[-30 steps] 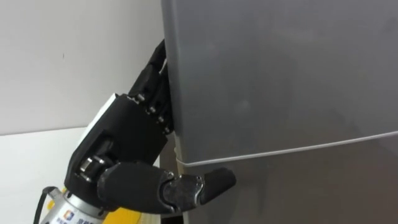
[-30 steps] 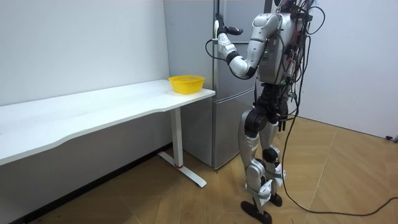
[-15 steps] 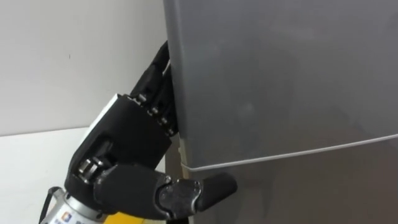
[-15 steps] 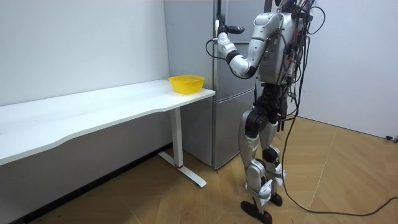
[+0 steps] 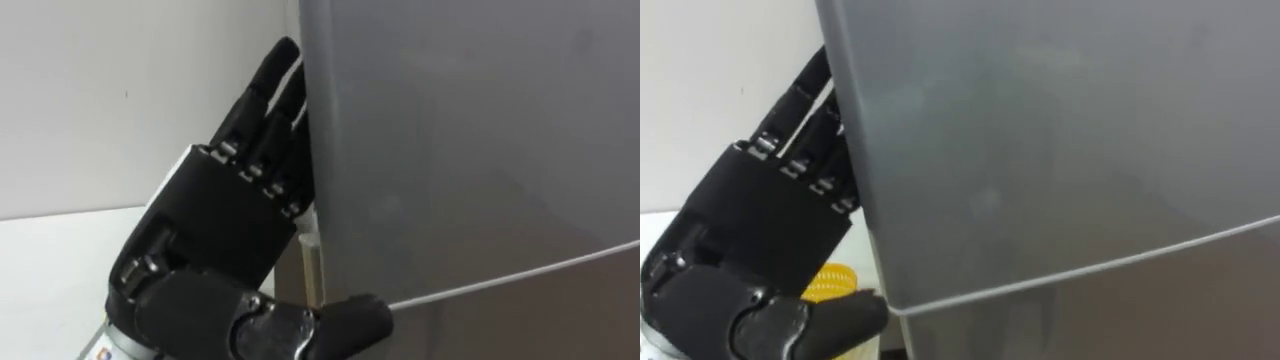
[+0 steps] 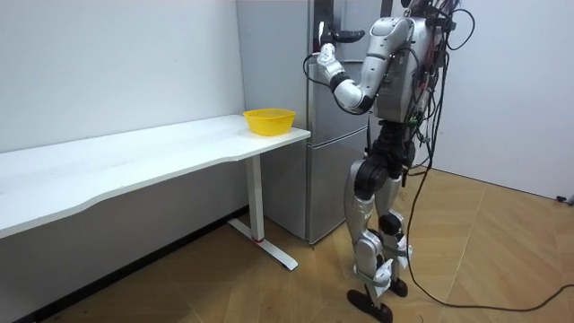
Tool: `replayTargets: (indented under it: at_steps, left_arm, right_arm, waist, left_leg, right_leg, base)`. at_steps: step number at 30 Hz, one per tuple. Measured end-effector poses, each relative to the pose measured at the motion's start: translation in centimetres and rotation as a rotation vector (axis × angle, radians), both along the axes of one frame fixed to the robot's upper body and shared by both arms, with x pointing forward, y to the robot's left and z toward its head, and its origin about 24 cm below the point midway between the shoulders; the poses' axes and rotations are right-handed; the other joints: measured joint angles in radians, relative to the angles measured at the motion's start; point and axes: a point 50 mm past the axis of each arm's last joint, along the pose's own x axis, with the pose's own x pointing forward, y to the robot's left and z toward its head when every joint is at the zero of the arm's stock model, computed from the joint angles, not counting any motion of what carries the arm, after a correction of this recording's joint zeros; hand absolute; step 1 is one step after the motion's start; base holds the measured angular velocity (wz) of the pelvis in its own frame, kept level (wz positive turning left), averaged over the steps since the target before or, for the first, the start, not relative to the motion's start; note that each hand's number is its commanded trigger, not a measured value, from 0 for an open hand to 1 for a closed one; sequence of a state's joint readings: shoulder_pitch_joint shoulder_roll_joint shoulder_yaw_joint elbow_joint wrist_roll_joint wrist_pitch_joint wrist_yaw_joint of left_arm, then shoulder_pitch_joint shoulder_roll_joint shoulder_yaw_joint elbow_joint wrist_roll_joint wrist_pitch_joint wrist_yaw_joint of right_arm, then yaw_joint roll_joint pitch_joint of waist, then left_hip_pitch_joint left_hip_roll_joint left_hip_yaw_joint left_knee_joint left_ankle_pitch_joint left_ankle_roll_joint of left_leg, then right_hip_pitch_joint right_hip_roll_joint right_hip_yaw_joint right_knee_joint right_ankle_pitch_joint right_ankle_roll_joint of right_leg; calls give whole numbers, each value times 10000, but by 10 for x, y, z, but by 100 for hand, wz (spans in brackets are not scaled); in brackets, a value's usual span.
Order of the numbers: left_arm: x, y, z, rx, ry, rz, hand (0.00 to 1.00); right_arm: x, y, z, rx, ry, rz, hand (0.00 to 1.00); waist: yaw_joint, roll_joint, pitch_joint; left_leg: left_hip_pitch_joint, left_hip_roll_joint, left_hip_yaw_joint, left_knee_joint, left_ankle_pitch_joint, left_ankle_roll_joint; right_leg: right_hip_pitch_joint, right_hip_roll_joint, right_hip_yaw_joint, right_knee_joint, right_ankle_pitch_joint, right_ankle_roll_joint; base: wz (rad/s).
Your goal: Retrieve from the upper fridge
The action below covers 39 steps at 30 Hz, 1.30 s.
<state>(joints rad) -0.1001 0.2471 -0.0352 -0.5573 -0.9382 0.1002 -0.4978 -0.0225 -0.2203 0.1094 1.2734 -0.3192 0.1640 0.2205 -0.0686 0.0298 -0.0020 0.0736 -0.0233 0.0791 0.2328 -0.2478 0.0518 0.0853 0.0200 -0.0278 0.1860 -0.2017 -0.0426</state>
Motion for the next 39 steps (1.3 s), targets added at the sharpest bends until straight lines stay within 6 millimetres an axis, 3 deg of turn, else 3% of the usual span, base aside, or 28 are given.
replayTargets:
  at_steps: [6,13,19,25,29,39]
  left_arm:
    - [-5,-16,1,142,-537,-1440,0]
    - [-20,-34,5,200,-1384,-3313,0]
    - [-28,-52,11,421,-2280,-5073,0]
    - [-27,-60,8,294,-2027,-5723,0]
    - [-25,-69,-2,289,-1502,-6163,0]
    - [-19,-98,-8,529,-884,-7369,0]
  right_arm:
    - [-2,2,-1,-35,166,431,0]
    - [-1,2,-1,-204,89,633,0]
    - [0,3,-1,-232,54,879,0]
    - [4,2,0,-335,72,1106,0]
    - [11,4,1,-339,-49,1394,0]
    - [19,7,1,-422,-309,1525,0]
  waist:
    - [237,-50,-2]
    - [220,49,-56]
    - [190,85,-39]
    - [-85,236,24]
    - [-147,174,63]
    - [-747,70,95]
  left_leg:
    - [-163,-4,0,254,-5,9]
    - [-375,13,-2,369,-85,142]
    - [-438,19,22,419,-94,156]
    - [-434,30,63,418,-94,155]
    - [-442,96,317,415,-90,148]
    - [-474,96,407,400,-91,148]
  right_leg:
    - [-41,-6,5,-6,19,33]
    - [-178,4,-1,35,67,109]
    - [-209,-1,11,160,69,111]
    - [-247,5,21,181,59,95]
    - [-340,53,175,190,46,71]
    - [-373,76,384,165,53,77]
  base:
    - [2]
    - [2]
    - [0]
    - [-1]
    - [-13]
    - [-4]
